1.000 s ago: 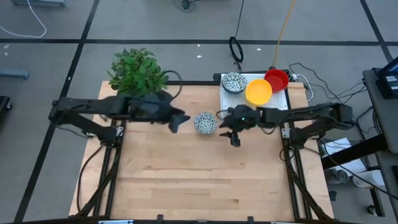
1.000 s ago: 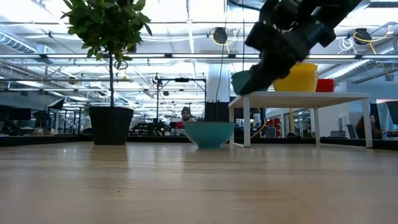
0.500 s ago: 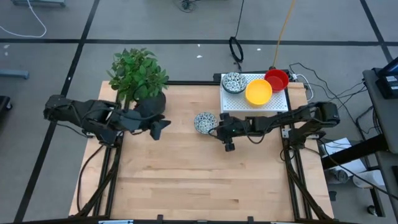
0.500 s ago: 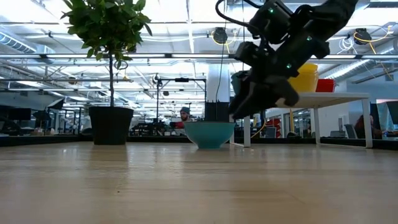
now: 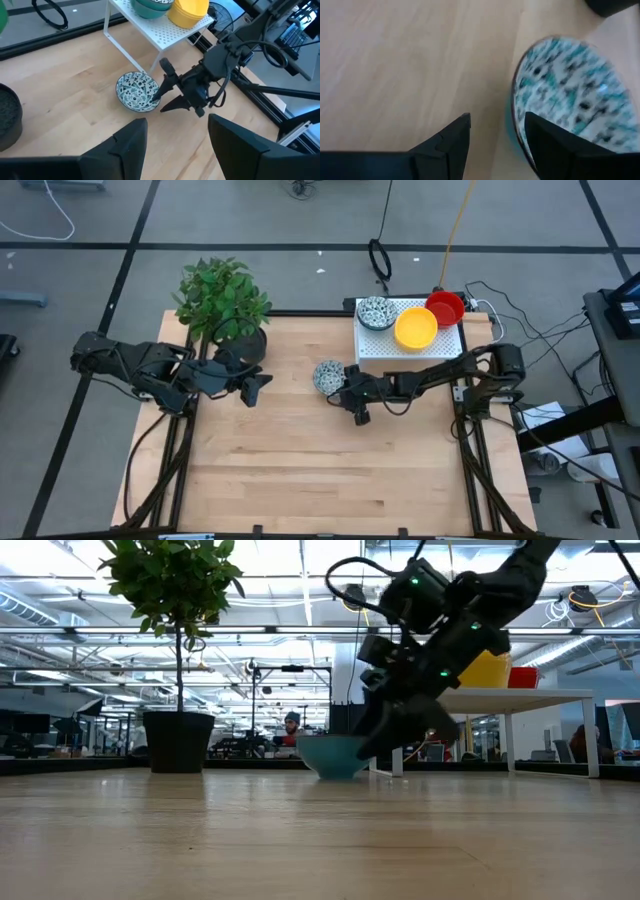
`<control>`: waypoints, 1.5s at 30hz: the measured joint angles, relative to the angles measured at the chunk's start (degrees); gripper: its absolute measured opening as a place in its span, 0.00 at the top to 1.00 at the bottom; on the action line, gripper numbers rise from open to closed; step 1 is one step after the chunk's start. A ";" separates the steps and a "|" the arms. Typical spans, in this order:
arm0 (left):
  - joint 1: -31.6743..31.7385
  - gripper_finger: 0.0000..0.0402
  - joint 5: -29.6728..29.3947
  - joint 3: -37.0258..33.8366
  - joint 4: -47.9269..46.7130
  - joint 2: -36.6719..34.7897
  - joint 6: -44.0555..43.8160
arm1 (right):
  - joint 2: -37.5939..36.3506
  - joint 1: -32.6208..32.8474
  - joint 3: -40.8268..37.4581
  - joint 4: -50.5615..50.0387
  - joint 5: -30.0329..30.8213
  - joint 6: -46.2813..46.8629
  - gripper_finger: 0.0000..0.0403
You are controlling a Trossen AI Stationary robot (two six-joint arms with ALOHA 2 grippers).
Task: Pick & Place Mini bowls
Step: Stack the blue bowl on the blue bowl on the shelf
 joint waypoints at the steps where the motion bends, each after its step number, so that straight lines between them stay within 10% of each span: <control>1: 0.00 0.47 0.00 0.00 -0.07 0.01 0.02 | 0.80 0.08 0.83 0.53 0.93 0.04 0.56; 12: 0.00 0.47 0.31 0.00 -0.14 0.01 -0.01 | 1.47 0.24 2.47 -1.59 5.39 0.64 0.96; 30: 0.00 0.47 -0.31 0.00 -0.44 0.01 2.72 | -29.00 -3.93 8.89 -7.78 7.32 3.38 0.99; 37: 0.00 0.47 -0.35 0.00 -0.27 0.01 2.52 | -26.31 -14.42 24.59 -33.59 6.95 13.70 1.00; 45: 0.00 0.47 -0.35 0.00 -0.18 0.01 2.13 | -21.21 -20.56 28.98 -38.71 7.05 17.46 1.00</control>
